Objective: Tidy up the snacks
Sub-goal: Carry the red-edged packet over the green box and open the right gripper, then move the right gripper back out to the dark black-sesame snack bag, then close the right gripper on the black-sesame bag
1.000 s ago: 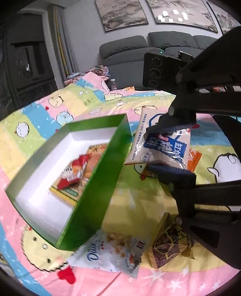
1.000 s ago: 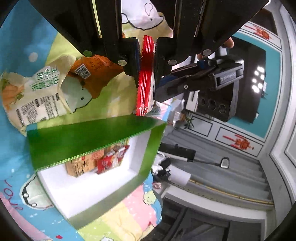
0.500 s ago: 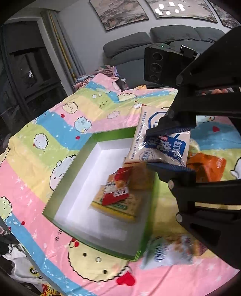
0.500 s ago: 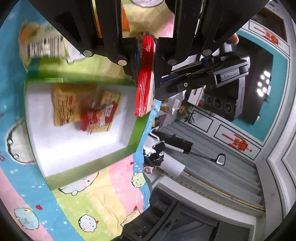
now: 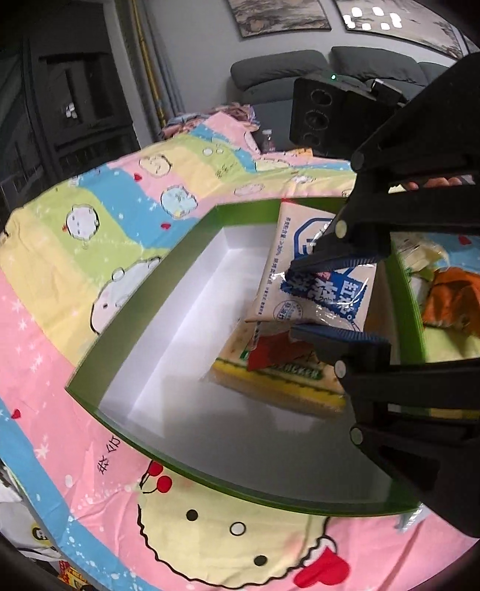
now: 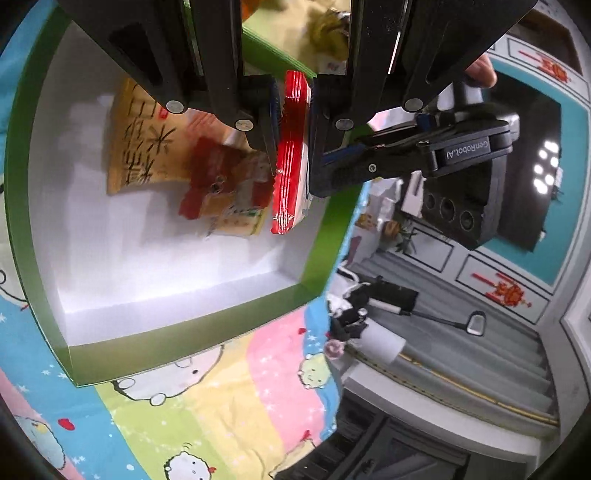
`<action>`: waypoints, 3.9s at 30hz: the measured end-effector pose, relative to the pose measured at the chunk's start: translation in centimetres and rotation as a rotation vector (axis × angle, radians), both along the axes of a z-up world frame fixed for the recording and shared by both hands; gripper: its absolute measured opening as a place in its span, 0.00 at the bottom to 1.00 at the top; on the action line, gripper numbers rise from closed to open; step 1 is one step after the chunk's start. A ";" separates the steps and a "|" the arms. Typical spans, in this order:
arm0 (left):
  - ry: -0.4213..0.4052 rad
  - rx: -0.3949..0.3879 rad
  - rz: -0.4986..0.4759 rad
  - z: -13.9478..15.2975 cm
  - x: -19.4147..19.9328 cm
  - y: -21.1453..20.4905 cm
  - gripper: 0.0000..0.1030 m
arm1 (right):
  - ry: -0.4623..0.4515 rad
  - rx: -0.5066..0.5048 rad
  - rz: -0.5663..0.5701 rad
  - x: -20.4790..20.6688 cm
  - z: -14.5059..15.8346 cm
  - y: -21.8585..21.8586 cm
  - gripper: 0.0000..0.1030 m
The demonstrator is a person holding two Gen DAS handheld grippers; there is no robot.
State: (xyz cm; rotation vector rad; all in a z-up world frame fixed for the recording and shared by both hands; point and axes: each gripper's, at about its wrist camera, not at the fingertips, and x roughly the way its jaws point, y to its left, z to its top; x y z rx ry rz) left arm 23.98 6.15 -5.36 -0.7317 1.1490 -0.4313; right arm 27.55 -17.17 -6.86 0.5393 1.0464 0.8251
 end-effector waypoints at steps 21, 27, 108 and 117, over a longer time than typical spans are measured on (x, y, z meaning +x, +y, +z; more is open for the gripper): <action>-0.122 0.085 0.113 5.8 -6.0 3.3 0.86 | -0.186 -0.281 -0.208 -5.4 5.4 -6.2 0.52; -0.156 0.087 0.120 7.2 -9.9 3.7 0.92 | -0.193 -0.255 -0.215 -10.4 5.5 -8.7 0.56; -0.148 0.215 -0.020 -3.9 -17.5 4.5 0.73 | -0.370 -0.469 0.258 -18.8 -0.7 9.5 0.60; -0.148 0.209 -0.039 -3.9 -17.8 3.8 0.52 | -0.386 -0.543 0.261 -19.4 -1.2 9.6 0.41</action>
